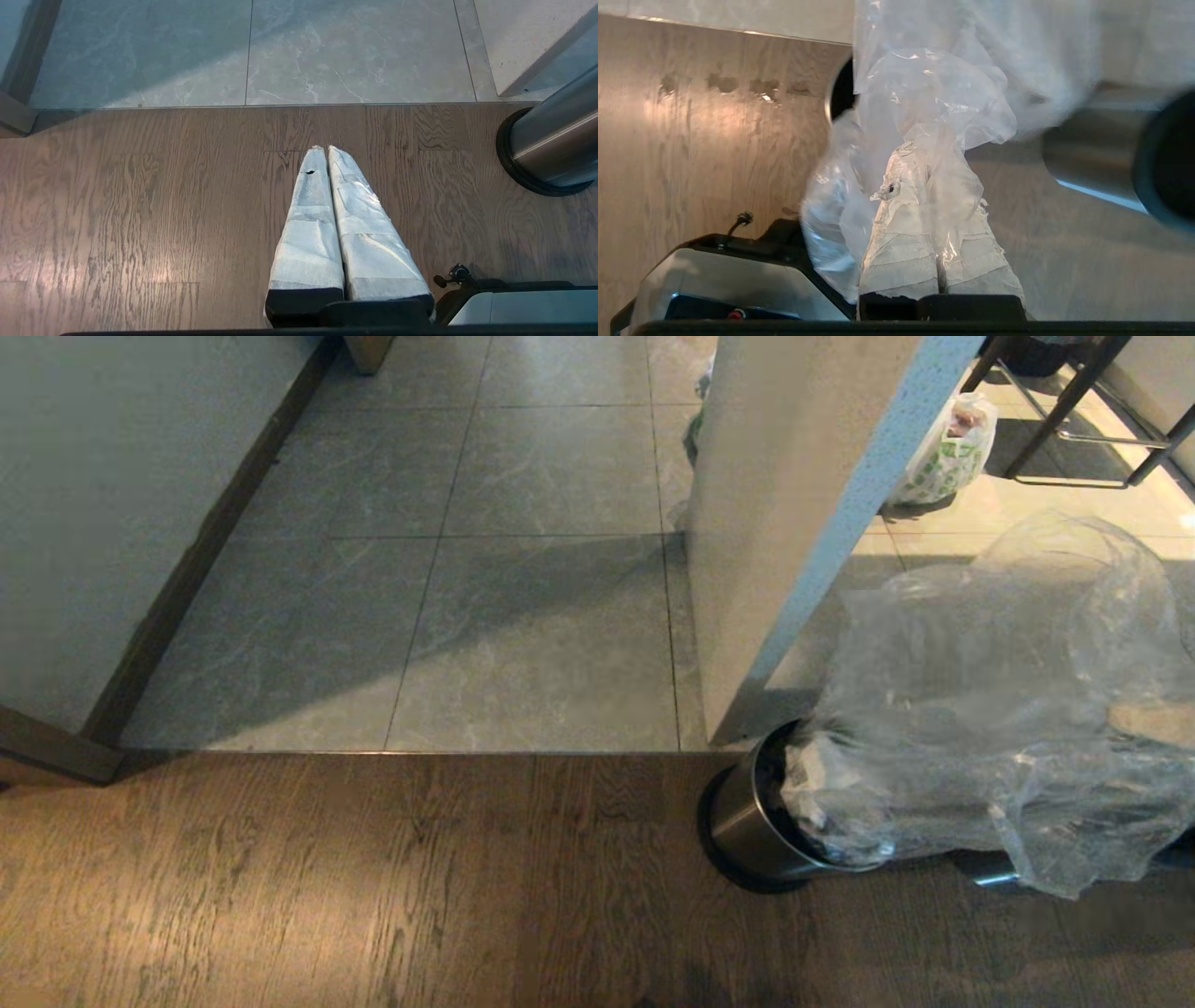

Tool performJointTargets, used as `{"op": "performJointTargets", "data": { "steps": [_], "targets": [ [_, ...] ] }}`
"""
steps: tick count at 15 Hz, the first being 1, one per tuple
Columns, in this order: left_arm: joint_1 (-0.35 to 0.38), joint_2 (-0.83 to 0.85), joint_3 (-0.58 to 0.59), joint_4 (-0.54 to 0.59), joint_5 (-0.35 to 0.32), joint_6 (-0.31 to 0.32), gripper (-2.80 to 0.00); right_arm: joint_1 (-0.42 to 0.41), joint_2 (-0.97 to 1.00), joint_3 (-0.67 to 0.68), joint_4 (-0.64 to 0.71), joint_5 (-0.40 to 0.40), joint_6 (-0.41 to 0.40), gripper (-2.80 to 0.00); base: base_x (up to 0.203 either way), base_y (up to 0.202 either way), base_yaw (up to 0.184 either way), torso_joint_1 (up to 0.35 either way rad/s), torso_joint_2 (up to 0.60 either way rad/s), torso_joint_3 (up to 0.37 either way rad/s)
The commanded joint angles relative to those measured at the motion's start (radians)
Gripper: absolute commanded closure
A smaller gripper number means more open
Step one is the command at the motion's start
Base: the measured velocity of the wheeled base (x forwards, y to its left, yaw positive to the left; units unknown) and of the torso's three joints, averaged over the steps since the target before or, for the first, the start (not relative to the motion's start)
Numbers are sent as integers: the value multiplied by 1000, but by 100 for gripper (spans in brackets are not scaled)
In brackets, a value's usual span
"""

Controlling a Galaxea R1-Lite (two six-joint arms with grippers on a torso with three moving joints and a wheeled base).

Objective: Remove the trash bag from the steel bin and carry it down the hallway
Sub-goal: Pick up the trash bag

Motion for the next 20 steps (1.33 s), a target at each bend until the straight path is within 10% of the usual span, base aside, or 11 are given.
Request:
{"op": "performJointTargets", "data": {
  "steps": [1,20],
  "targets": [
    [0,0,0,0,0,0,0,-23,-150,98,16,1,0,0,0,0,0,0,0,0],
    [0,0,0,0,0,0,0,123,-100,142,55,130,3,0,0,0,0,0,0,0]
  ]
}}
